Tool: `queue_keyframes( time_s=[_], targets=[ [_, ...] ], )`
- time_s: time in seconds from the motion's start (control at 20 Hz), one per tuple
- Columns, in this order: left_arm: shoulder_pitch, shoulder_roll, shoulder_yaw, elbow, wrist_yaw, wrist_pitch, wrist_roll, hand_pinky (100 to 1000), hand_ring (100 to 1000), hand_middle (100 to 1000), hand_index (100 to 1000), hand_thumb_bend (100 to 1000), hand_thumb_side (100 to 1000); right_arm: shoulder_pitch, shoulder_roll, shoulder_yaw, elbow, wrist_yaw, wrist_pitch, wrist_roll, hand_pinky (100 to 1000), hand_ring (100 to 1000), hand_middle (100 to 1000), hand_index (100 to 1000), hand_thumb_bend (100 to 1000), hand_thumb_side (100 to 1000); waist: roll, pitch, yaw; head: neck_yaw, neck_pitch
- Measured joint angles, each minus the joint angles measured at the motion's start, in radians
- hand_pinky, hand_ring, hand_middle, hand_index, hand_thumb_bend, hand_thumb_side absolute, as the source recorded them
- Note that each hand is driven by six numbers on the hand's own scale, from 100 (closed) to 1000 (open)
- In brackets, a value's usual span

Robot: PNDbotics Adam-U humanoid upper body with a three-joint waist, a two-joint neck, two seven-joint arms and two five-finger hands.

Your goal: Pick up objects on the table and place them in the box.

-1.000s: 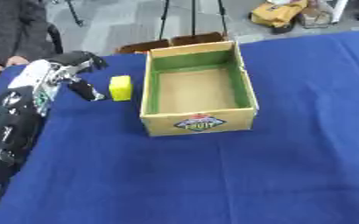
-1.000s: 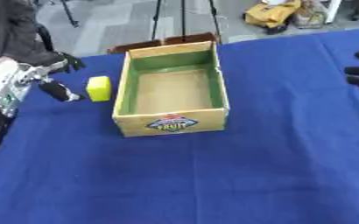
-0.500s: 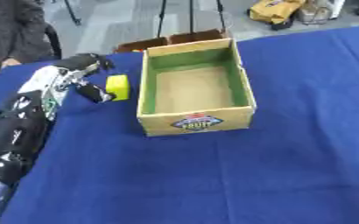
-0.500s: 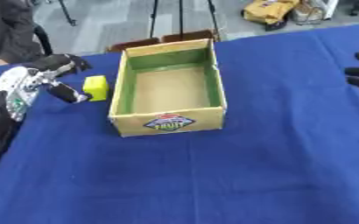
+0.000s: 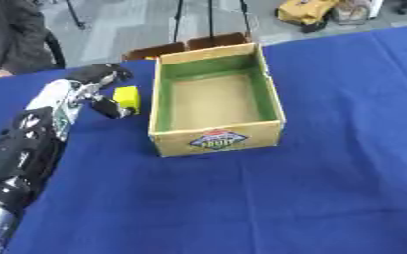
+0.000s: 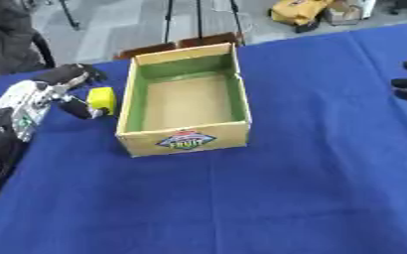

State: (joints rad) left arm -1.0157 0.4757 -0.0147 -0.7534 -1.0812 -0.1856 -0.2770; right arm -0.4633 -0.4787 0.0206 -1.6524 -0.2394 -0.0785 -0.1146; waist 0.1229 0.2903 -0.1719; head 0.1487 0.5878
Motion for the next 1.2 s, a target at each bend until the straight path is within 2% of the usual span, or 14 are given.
queue_keyframes(
  time_s=[0.45,0.65,0.8,0.85,0.95,1.0,1.1,1.2],
  targets=[
    [0.000,0.000,0.000,0.009,-0.001,0.003,0.003,795,724,720,853,395,258,-0.003,0.000,0.004,0.000,0.000,0.001,0.002,808,767,810,909,308,834,0.005,0.014,-0.001,0.000,-0.001],
    [0.001,0.000,0.000,0.013,-0.002,0.004,0.004,756,681,666,807,373,250,-0.003,0.000,0.004,0.000,0.001,0.001,0.002,808,767,810,909,308,834,0.005,0.019,-0.004,0.000,-0.001],
    [0.001,-0.001,0.000,0.013,-0.002,0.003,0.005,676,603,582,723,327,232,-0.003,0.000,0.004,0.000,0.001,0.001,0.002,808,767,810,909,307,834,0.005,0.020,-0.005,0.000,-0.001],
    [0.001,-0.001,0.000,0.013,-0.002,0.003,0.007,676,603,582,723,327,232,-0.003,0.000,0.004,0.000,0.001,0.002,0.002,808,767,810,909,307,834,0.005,0.021,-0.005,0.000,-0.001],
    [0.002,-0.003,0.000,0.013,-0.002,0.003,0.012,572,501,479,615,274,225,-0.003,0.000,0.004,0.000,0.001,0.002,0.002,808,767,810,909,307,834,0.005,0.022,-0.005,0.000,-0.001],
    [0.002,-0.004,0.000,0.013,-0.002,0.003,0.014,572,501,479,615,274,225,-0.003,0.000,0.004,0.000,0.001,0.002,0.002,808,767,810,909,307,834,0.005,0.022,-0.005,0.000,-0.001],
    [0.002,-0.005,0.000,0.013,0.002,0.001,0.018,485,422,392,516,236,223,-0.003,0.000,0.004,0.000,0.001,0.002,0.002,808,768,811,909,306,835,0.004,0.022,-0.005,-0.001,-0.001],
    [0.002,-0.007,0.000,0.013,0.015,-0.001,0.020,454,394,364,485,229,225,-0.003,0.000,0.004,0.000,0.001,0.002,0.002,808,768,811,909,305,835,0.002,0.021,-0.004,-0.001,-0.001]
  ],
)
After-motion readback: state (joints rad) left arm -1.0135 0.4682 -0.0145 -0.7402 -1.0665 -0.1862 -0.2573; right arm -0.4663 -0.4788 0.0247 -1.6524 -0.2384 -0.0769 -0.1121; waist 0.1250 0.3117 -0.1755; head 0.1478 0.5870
